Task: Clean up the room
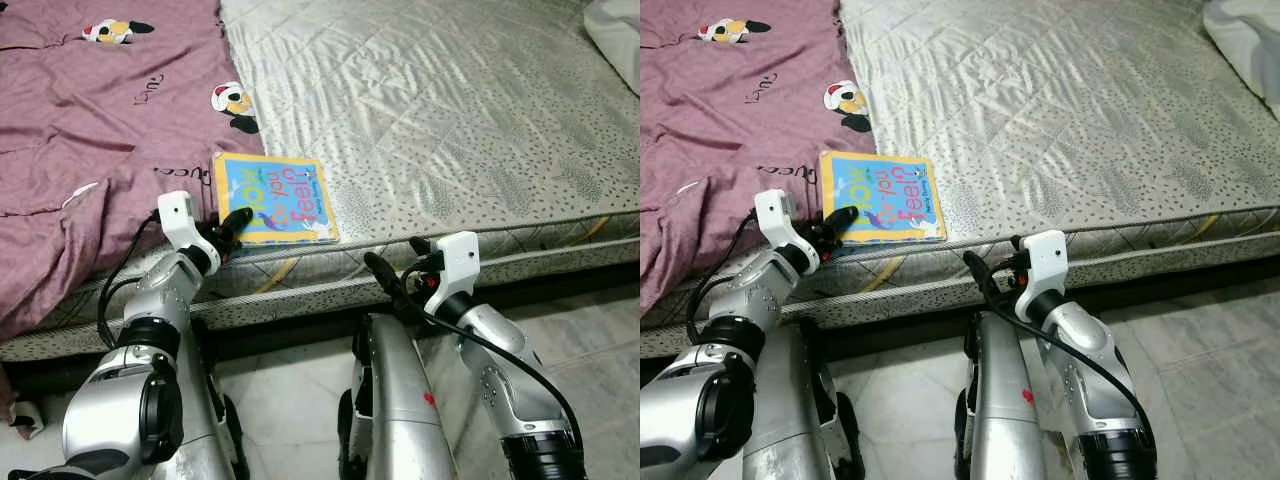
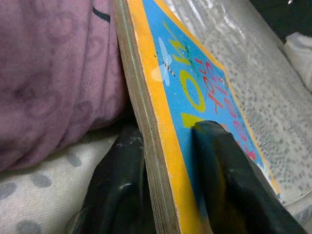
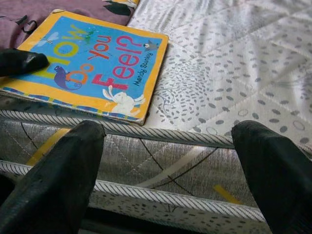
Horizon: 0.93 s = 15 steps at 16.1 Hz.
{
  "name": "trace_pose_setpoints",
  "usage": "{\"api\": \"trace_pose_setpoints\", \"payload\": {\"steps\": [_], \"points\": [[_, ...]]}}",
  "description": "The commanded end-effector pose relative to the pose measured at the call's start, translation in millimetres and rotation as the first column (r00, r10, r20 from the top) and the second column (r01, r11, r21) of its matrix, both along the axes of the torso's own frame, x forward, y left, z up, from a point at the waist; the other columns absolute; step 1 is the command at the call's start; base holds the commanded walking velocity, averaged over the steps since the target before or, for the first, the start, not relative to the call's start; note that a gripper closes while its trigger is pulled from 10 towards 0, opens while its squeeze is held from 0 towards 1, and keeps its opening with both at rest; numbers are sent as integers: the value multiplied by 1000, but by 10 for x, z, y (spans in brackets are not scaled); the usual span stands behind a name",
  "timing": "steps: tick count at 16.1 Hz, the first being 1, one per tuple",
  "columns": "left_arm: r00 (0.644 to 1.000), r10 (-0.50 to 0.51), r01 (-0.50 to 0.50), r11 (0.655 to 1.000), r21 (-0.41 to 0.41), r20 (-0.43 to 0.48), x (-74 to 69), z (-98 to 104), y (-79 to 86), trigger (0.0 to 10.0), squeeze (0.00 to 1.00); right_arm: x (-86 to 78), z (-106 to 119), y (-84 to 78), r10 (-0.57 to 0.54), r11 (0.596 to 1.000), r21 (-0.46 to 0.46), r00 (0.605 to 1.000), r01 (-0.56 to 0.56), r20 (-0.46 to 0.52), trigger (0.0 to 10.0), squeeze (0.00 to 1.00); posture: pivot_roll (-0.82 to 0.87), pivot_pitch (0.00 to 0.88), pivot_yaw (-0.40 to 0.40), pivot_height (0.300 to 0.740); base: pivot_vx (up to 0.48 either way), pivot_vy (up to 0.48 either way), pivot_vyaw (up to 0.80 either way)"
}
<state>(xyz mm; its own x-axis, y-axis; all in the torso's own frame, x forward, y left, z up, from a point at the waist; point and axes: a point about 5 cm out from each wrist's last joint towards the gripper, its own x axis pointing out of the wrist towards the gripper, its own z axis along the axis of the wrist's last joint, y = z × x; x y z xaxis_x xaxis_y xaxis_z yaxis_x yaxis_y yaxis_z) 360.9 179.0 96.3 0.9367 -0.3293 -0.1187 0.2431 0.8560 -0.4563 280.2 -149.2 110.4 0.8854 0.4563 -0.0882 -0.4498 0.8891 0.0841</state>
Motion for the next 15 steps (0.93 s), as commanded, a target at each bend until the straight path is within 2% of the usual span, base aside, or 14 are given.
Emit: {"api": "trace_pose_setpoints", "payload": {"steps": [1, 4, 7, 9, 11, 13, 15], "points": [[1000, 7, -7, 1000, -1, -29, -5, -34, 4, 0, 0, -4, -31, -19, 9, 1000, -17, 1000, -9, -6, 10000, 0, -77, 140, -67, 487, 0, 0, 0], [1000, 15, -14, 1000, -24, 4, 24, 34, -7, 0, 0, -4, -35, 2, 22, 1000, -19, 1000, -22, 5, 10000, 0, -75, 137, -65, 487, 0, 0, 0], [995, 20, -14, 998, -61, 93, 88, 207, -67, 0, 0, 33, -40, -6, -12, 999, -30, 1000, 13, 18, 10000, 0, -71, 133, -65, 487, 0, 0, 0], [978, -3, 14, 999, -49, 209, 136, 415, -117, 0, 0, 106, -13, -41, -85, 995, -45, 995, 87, 48, 10000, 0, -64, 125, -63, 487, 0, 0, 0], [950, -36, 31, 999, 20, 312, 155, 575, -166, 0, 0, 152, -23, -62, -143, 987, -64, 987, 147, 66, 10000, 0, -58, 122, -60, 487, 0, 0, 0], [903, -40, 12, 998, 67, 428, 172, 807, -198, 0, 0, 157, -38, -14, -161, 985, -52, 984, 165, 77, 10000, 0, -44, 119, -53, 487, 0, 0, 0], [844, -68, -22, 987, 162, 531, 146, 1016, -206, 0, 0, 144, -34, 57, -166, 985, -34, 982, 170, 92, 10000, 0, -42, 118, -42, 487, 0, 0, 0]]}}
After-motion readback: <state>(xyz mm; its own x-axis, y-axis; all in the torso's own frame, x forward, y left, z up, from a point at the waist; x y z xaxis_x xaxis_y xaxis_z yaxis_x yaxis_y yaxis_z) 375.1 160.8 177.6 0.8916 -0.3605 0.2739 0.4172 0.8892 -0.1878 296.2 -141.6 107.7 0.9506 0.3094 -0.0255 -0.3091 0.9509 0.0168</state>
